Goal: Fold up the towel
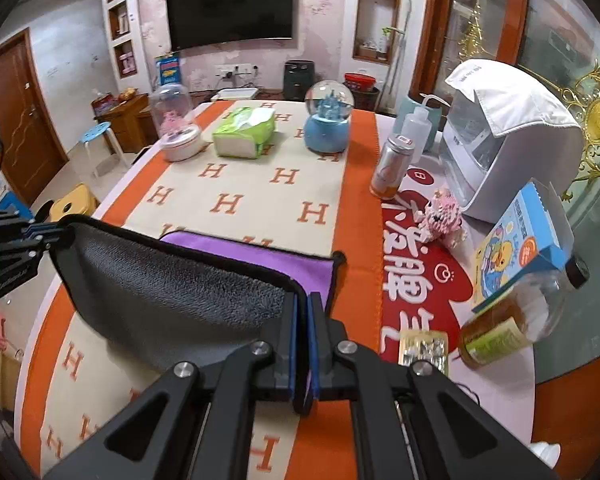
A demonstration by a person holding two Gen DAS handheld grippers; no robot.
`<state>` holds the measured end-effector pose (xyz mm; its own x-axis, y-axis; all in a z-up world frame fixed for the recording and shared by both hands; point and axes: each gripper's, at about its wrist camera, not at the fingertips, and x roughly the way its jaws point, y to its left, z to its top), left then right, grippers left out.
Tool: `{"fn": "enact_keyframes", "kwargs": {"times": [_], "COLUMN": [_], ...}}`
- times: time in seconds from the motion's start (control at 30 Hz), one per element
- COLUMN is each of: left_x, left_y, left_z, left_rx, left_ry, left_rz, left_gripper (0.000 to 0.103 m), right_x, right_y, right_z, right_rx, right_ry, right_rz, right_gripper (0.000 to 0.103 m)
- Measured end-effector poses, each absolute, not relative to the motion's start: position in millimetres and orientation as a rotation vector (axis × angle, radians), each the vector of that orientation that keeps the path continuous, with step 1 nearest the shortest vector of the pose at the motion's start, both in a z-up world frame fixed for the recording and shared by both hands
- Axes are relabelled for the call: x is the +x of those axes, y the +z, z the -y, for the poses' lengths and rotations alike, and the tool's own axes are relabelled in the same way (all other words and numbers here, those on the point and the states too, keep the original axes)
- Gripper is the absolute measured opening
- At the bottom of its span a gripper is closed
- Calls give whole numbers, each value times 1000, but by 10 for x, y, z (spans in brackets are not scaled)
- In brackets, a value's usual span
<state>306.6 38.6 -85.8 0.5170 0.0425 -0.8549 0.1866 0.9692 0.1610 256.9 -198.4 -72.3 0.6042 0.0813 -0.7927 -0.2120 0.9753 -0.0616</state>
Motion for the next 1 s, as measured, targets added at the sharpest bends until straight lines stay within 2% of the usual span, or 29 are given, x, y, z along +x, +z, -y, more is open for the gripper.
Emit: {"fn": "enact_keyframes", "kwargs": {"times": [0.5, 1.0], "left_x": [3930, 4295], "left_y": [-1626, -2212], "left_z": [-262, -298], "left_rx": [260, 203], "left_ry": [-2, -11], "left_rz": [-1096, -1184], "left_gripper": [5, 5], "right_x": [3402, 3772], "right_y": [-1453, -1941], "right_z": [1986, 2016], "right_rx": [-154, -131], "right_ry": [92, 74], "right_rz": [-1011, -1086], "right_gripper": [5, 5]}}
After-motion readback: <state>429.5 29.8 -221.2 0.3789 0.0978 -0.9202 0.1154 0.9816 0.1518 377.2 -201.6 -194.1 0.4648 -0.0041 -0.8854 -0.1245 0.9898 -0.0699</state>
